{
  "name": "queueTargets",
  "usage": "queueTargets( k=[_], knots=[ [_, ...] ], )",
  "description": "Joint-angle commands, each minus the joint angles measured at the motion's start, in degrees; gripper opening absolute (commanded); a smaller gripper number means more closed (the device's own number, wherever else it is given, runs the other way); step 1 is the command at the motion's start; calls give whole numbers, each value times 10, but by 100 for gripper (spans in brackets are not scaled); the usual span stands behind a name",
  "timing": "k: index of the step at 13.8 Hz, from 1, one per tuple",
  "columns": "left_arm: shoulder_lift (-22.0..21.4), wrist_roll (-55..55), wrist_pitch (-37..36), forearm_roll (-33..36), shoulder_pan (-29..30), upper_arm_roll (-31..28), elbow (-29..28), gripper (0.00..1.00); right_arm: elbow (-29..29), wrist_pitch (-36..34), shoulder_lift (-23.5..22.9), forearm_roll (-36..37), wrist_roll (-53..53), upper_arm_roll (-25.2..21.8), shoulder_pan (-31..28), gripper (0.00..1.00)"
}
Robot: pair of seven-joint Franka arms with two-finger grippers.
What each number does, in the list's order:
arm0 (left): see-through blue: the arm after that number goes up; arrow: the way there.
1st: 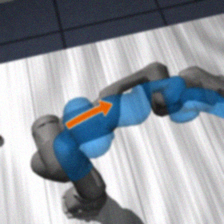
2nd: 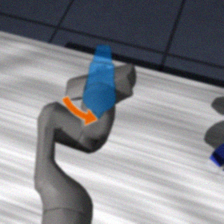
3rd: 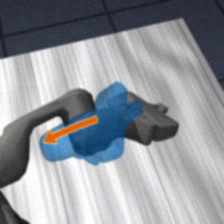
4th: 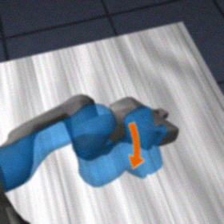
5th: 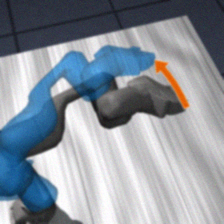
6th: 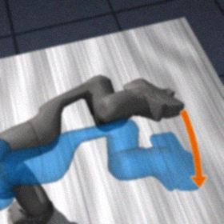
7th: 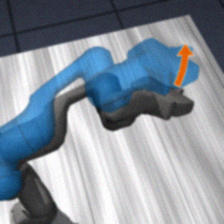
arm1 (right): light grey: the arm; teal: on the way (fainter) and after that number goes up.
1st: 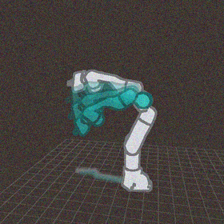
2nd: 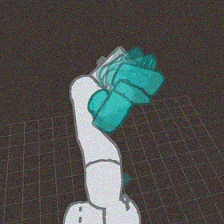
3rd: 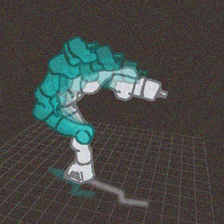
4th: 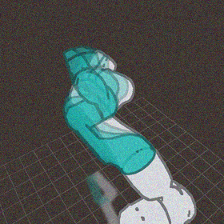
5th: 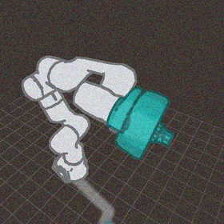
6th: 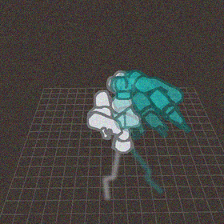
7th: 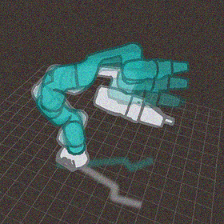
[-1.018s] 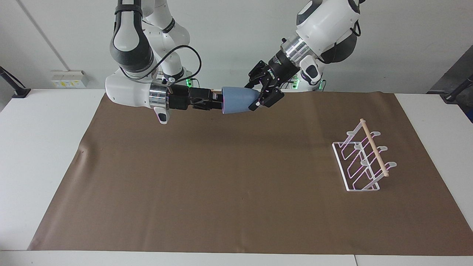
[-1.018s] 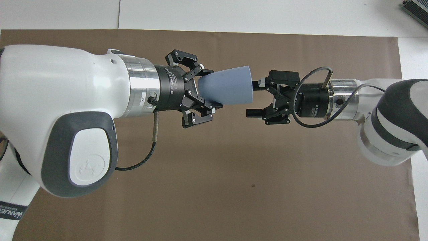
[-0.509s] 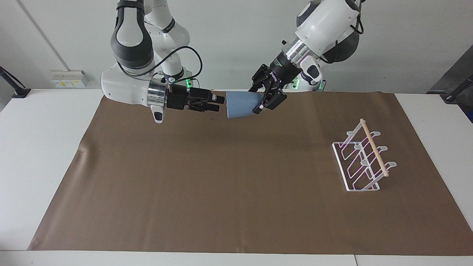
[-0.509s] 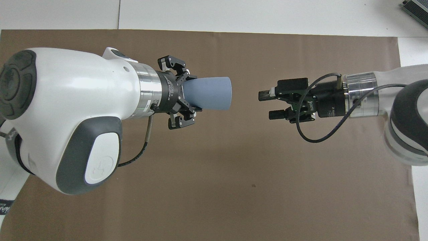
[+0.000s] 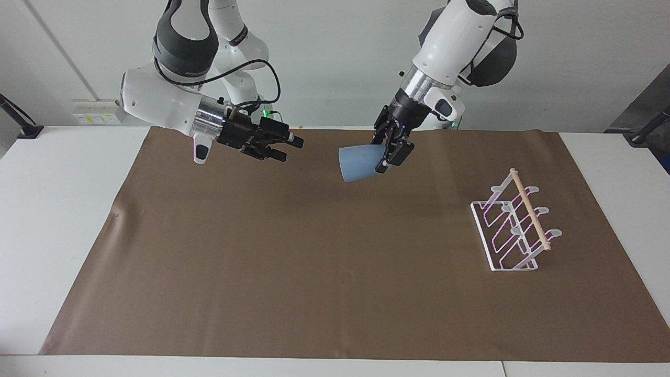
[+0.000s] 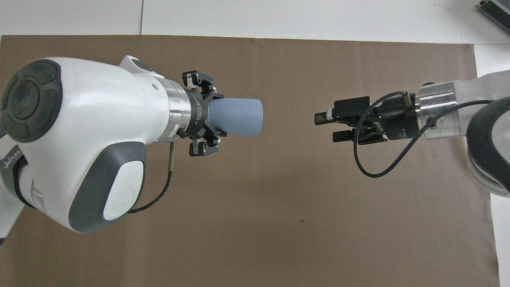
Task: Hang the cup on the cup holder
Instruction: 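Open the right gripper and pull it back from the cup, then move the left gripper's cup to the rack while the right gripper withdraws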
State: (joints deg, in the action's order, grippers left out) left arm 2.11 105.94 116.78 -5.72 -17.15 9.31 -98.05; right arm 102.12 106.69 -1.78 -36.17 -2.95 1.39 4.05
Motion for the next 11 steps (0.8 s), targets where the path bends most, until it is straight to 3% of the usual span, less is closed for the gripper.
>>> queueTargets(
  k=[1, 3, 6, 11],
  knots=[
    [-40, -64, 2, 38, 17, 0, -58, 0, -6, 30, 1, 106, -7, 8, -1, 100],
    [-50, -93, 16, 123, 19, 1, -81, 0, -6, 33, 1, 172, -7, 7, 0, 100],
    [-55, -137, 20, 182, 32, 1, -92, 0, -8, 33, 2, 271, -7, 6, 0, 100],
    [-53, -140, 61, 335, 51, 0, -120, 0, -38, -26, 18, 354, -7, 1, -18, 100]
  ],
)
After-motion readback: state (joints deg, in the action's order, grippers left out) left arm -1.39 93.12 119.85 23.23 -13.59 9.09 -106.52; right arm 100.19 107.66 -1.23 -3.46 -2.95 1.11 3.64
